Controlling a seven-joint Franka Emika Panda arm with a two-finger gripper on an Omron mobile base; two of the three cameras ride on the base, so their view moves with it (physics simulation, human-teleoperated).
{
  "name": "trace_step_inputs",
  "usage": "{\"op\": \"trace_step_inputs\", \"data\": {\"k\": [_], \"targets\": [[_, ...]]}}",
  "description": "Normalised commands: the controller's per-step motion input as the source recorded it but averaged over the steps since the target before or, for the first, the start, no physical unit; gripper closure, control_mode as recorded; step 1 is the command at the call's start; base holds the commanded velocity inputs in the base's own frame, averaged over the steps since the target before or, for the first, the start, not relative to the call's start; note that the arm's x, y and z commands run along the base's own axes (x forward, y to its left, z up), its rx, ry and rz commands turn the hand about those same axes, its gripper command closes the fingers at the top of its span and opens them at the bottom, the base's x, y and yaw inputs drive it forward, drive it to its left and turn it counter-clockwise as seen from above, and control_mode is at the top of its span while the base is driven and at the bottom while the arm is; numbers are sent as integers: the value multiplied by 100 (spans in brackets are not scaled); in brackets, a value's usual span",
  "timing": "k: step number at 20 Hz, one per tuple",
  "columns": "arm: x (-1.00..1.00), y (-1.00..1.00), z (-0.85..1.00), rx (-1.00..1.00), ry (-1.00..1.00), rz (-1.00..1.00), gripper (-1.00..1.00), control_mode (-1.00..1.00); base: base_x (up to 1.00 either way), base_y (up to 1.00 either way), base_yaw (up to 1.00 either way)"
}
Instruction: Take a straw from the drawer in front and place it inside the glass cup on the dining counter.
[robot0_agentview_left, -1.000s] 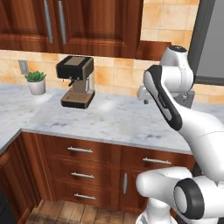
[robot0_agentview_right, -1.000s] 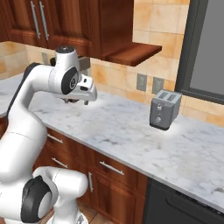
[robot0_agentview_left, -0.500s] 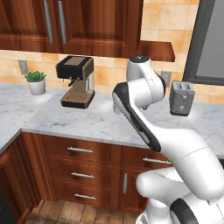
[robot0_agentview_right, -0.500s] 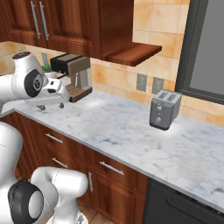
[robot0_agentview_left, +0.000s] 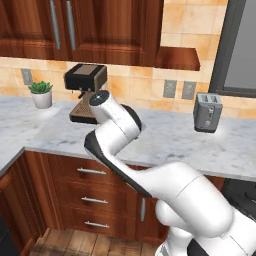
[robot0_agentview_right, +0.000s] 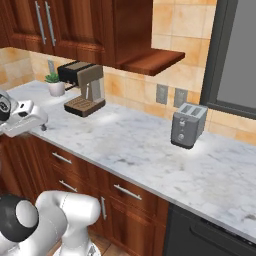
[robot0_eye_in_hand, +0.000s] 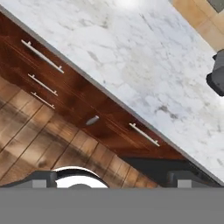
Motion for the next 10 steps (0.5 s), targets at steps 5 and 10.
{"op": "trace_step_inputs", "data": {"k": [5, 10], "targets": [[0, 71, -43, -26, 0, 1, -100, -100, 0, 0, 0], [0, 46, -43, -28, -1, 5, -100, -100, 0, 0, 0]]}}
